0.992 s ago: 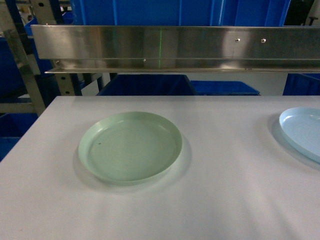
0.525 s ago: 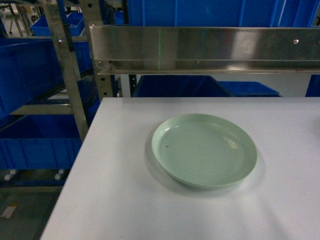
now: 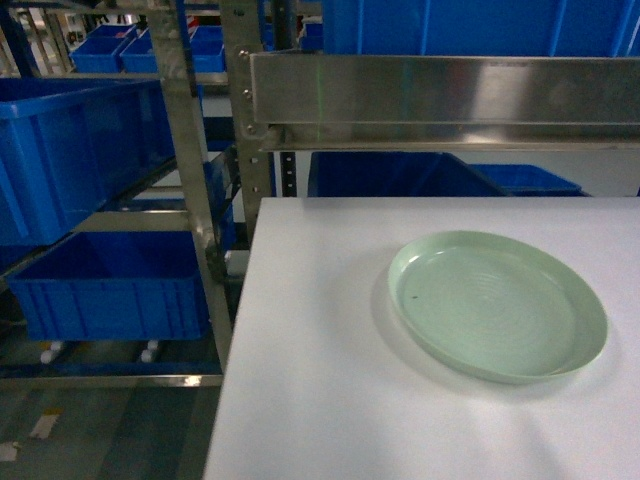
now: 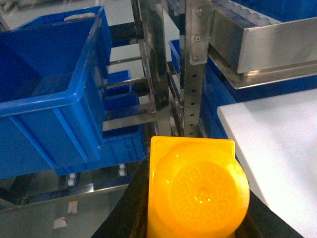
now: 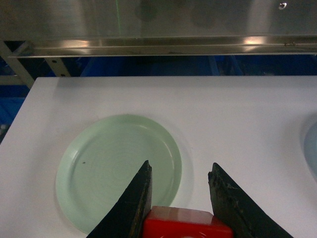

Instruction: Sort and place red and yellow blocks in left bins

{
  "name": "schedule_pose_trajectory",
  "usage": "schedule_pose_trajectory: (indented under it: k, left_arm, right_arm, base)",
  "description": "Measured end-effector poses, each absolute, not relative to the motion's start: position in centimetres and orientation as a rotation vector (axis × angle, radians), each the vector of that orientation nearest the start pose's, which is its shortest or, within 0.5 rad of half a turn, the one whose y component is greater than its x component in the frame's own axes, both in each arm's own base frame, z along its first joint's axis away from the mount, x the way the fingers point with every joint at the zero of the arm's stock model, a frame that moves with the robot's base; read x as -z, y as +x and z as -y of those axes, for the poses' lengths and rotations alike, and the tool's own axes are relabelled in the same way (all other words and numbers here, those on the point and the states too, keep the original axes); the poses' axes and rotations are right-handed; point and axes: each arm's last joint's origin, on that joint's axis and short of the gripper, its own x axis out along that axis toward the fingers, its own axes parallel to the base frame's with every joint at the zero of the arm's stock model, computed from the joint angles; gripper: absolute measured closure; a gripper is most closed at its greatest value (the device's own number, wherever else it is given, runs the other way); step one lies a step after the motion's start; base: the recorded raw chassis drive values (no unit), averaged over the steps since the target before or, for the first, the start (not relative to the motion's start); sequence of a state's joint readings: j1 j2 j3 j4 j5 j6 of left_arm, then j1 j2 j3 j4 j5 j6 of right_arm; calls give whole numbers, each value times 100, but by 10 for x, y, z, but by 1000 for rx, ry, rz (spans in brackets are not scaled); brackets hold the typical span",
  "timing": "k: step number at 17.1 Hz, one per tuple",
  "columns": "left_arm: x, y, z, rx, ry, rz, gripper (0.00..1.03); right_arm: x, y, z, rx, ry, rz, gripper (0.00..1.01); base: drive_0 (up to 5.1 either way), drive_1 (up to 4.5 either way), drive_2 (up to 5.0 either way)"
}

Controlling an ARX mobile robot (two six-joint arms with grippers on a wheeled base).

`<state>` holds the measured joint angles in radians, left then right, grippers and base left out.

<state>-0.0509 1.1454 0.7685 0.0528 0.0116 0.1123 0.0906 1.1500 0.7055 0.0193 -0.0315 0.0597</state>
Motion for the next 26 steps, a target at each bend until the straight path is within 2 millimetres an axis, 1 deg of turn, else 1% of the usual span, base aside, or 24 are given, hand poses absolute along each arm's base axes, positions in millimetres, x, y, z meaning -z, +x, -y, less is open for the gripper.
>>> schedule_pose_trajectory:
  k: [26]
  left_arm:
    - [-279,252,13,79,118,-321,76]
  right_arm:
    - [-253,246,-24,-110,46,-430,73]
  base:
    - [-494,247,247]
